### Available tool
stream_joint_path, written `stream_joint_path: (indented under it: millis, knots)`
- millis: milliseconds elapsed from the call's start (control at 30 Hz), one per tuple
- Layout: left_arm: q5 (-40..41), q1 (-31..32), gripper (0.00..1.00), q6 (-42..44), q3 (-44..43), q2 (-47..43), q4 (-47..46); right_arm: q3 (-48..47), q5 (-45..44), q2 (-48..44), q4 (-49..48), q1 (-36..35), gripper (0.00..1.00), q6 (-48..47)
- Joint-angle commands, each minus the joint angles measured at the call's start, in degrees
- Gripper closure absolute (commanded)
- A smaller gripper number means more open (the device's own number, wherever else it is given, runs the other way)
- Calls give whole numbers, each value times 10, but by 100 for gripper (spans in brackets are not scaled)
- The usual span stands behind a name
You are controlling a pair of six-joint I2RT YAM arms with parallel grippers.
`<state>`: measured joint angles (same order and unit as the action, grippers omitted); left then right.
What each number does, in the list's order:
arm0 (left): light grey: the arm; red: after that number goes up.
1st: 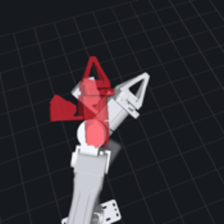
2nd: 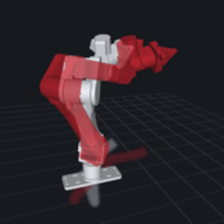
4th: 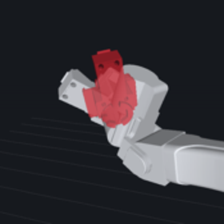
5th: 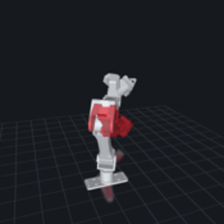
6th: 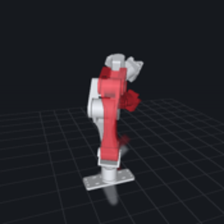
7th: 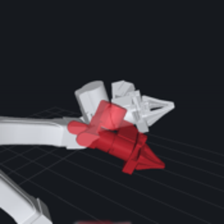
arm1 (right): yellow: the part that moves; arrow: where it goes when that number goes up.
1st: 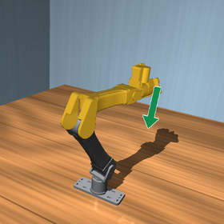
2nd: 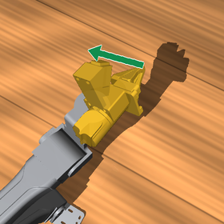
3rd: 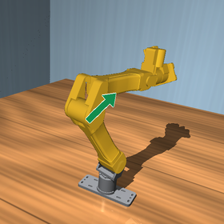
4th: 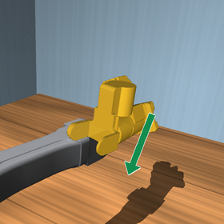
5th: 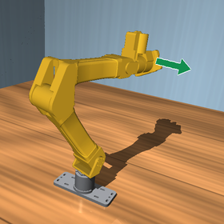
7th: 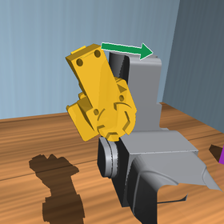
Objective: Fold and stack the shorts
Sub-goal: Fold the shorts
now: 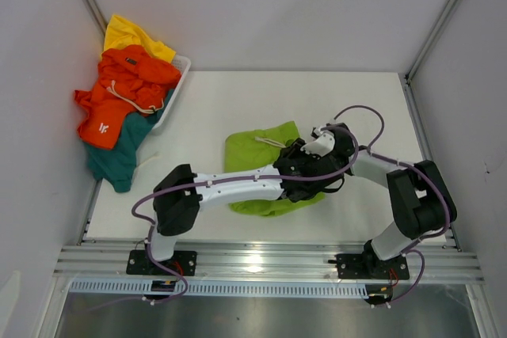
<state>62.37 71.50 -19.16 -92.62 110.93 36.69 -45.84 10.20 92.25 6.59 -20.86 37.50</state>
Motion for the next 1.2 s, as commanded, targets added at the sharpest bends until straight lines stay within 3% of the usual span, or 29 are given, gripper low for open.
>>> stream_joint_path:
  millis: [0, 400, 567, 900, 1167]
  knots:
    - [7, 3, 100, -20, -40, 15, -26, 3, 7, -44, 11, 16, 100, 7]
    - [31, -18, 100, -91, -109, 88, 7, 39, 26, -97, 15, 89, 100, 1]
    - [66, -28, 100, -141, -172, 106, 81, 54, 33, -123, 18, 113, 100, -3]
    - [69, -32, 100, -115, -115, 53, 48, 59, 72, -43, -8, 115, 100, -19]
    - [45, -33, 100, -20, 13, -13, -99, 106, 55, -65, 4, 73, 100, -23]
